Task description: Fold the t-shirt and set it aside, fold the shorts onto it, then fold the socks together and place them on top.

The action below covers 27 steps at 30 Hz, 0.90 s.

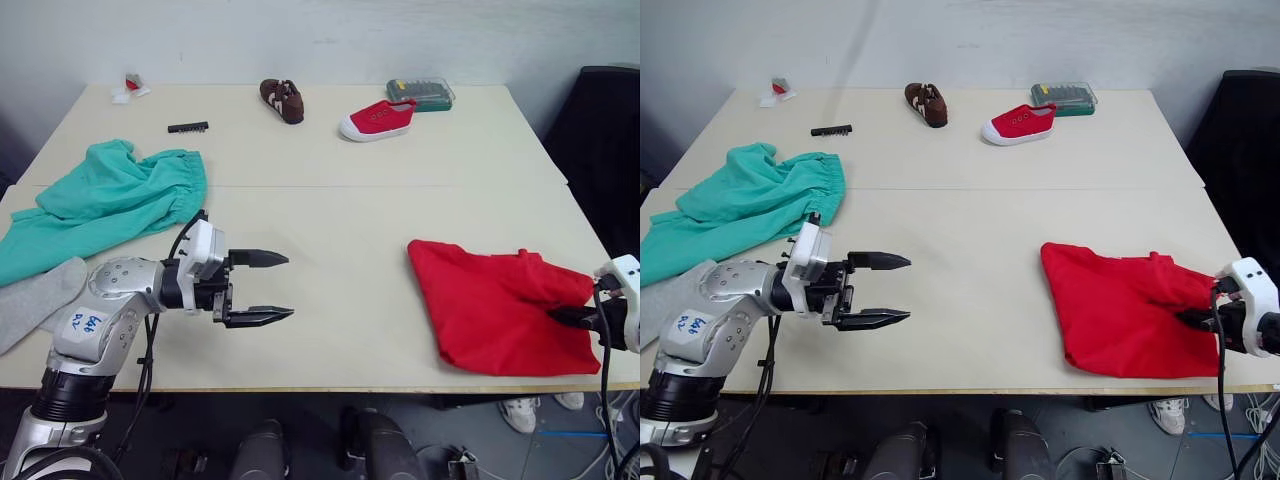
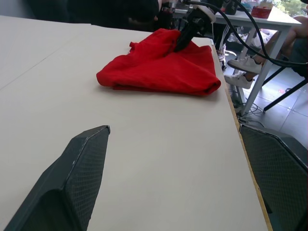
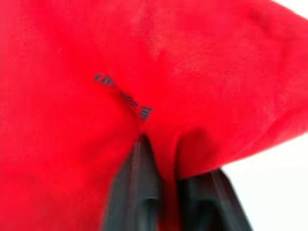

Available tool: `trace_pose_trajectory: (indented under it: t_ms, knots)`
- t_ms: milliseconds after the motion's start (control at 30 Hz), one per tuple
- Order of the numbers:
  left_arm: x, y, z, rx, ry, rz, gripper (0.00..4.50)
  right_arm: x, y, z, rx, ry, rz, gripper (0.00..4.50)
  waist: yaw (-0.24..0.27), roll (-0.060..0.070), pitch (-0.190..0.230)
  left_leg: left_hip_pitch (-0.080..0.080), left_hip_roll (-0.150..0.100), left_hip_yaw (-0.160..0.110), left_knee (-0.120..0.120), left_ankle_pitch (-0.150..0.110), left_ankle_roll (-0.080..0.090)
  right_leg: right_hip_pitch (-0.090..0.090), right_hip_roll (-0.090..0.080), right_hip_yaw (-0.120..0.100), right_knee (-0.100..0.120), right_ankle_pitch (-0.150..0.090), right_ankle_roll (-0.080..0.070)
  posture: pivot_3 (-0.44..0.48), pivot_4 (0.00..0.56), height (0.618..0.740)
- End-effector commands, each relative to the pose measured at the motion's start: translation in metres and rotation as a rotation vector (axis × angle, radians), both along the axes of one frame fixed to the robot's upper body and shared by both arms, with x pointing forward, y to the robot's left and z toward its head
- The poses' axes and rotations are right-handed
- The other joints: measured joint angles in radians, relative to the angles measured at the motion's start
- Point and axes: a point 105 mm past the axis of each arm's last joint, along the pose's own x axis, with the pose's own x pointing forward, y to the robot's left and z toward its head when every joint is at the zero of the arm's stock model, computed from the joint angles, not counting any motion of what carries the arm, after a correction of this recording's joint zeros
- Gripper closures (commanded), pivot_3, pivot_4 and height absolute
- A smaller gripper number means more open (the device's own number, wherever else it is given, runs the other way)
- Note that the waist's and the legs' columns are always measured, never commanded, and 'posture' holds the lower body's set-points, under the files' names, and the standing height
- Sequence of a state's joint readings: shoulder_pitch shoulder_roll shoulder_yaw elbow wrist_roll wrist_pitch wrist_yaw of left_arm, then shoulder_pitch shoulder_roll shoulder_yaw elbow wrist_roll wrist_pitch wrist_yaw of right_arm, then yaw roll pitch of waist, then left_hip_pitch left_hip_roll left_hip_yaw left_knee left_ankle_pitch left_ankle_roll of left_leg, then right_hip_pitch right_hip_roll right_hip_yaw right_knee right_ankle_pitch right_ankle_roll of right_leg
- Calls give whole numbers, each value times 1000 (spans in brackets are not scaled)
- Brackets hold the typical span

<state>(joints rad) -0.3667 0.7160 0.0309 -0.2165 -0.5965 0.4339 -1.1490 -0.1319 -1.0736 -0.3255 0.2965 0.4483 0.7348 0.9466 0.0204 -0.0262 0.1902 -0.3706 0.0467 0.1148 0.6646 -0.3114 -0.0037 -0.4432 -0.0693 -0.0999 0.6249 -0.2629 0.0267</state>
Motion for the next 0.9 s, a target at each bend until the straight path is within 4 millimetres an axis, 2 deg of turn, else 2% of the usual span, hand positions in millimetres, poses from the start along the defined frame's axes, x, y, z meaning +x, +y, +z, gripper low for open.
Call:
trace_pose_trajectory:
  t_ms: [33, 200, 300, 367, 433, 500, 533, 600, 733, 833, 900]
  knots:
    - [0, -1, 7, -7, -37, -4, 0, 5, -12, 25, -100, -150, -61, 2740, 0, 0, 0, 0, 0, 0, 0, 0, 0, 0, 0, 0, 0, 0, 0, 0, 150, 740]
    - [4, 4, 8, -9, -12, 48, 0, -11, -20, 64, -223, -302, -146, 1070, 3, 2, 1, 0, 0, 0, -1, 0, -1, 0, 0, 1, 0, 0, 0, 0, 150, 740]
    - [5, 8, 9, -3, -16, 81, 0, -18, -14, 89, -320, -407, -138, 73, 2, 2, 1, 0, 0, 0, -1, 0, -1, 0, 1, 1, 0, 0, 1, 0, 150, 740]
    - [7, 10, 10, -4, -18, 100, 0, -19, -8, 97, -331, -448, -129, 26, -1, 2, 1, 1, 1, 1, -1, -1, -1, 0, 3, 3, -1, 0, 2, 0, 150, 740]
    - [10, 13, 11, -2, -26, 127, 0, -12, 9, 108, -327, -518, -78, 26, -3, 2, 1, 1, 2, 2, -1, -1, -1, 0, 6, 7, -2, 0, 2, 0, 150, 740]
    - [17, 22, 11, 11, -39, 195, 0, -1, 81, 125, -172, -649, 184, 26, -11, 1, 1, 2, 2, 3, -1, -1, -1, 0, 7, 9, -2, 0, 2, 0, 150, 740]
    - [22, 26, 12, 23, -54, 226, 0, 0, 111, 130, -97, -683, 294, 26, -21, 1, 1, 2, 3, 3, -2, -1, -1, 0, 8, 10, -1, 0, 2, 0, 150, 740]
    - [31, 33, 13, 48, -100, 282, 0, 0, 150, 136, 6, -711, 437, 26, -29, 1, 1, 2, 4, 4, -3, -1, -1, 0, 8, 11, 0, 0, 2, 0, 150, 740]
    - [50, 50, 20, 76, -173, 415, 0, 0, 197, 142, 158, -714, 612, 26, -21, 1, 1, 3, 4, 2, -3, 0, -2, -2, 9, 10, 1, 0, 1, 0, 150, 740]
    - [59, 65, 20, 111, -213, 528, 0, -4, 225, 132, 225, -689, 700, 26, -17, 1, 1, 1, 3, 2, -2, 0, -2, -2, 6, 9, 0, 0, 0, 0, 150, 740]
    - [64, 74, 19, 135, -233, 588, 0, -5, 236, 126, 238, -679, 720, 26, -19, 1, 1, 0, 2, 3, -2, -2, 1, -2, 5, 9, -1, 0, 1, 0, 150, 740]
